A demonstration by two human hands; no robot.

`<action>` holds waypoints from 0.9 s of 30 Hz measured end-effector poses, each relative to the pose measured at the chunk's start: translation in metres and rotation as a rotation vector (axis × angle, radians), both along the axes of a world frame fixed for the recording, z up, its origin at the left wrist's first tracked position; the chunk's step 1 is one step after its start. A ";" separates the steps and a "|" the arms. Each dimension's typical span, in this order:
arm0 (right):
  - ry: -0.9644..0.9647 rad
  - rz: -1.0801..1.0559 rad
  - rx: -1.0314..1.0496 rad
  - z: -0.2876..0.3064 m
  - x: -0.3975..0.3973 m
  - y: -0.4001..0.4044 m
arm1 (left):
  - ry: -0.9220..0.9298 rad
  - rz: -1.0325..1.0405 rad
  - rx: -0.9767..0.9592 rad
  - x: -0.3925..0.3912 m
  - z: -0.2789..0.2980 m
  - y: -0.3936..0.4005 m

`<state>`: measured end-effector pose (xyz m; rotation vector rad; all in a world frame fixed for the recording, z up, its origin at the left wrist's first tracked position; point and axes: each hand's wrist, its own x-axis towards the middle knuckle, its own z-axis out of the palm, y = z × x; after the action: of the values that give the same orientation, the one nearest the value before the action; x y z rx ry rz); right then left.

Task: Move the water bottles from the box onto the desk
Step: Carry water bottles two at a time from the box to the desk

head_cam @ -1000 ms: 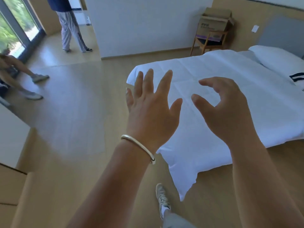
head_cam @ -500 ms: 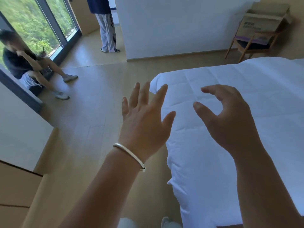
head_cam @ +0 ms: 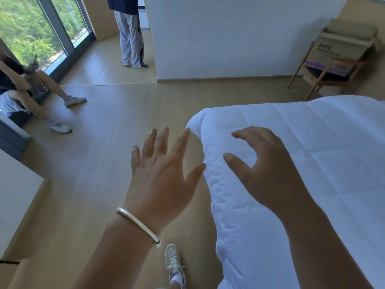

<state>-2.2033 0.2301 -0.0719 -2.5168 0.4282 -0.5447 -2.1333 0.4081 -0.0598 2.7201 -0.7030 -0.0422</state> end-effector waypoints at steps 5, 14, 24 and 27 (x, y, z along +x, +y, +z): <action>0.030 0.012 -0.039 0.011 0.108 0.006 | 0.028 -0.003 -0.047 0.109 0.003 0.002; 0.042 0.047 0.009 0.010 0.248 0.012 | 0.026 0.015 -0.082 0.246 0.007 0.005; 0.035 0.058 0.034 -0.006 0.421 -0.043 | 0.004 0.039 -0.018 0.413 0.000 -0.046; 0.033 0.046 0.060 -0.006 0.485 -0.074 | -0.019 0.029 0.006 0.479 0.004 -0.078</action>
<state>-1.7179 0.1557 -0.0782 -2.4744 0.3922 -0.4663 -1.6547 0.3302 -0.0556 2.7394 -0.6697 -0.0120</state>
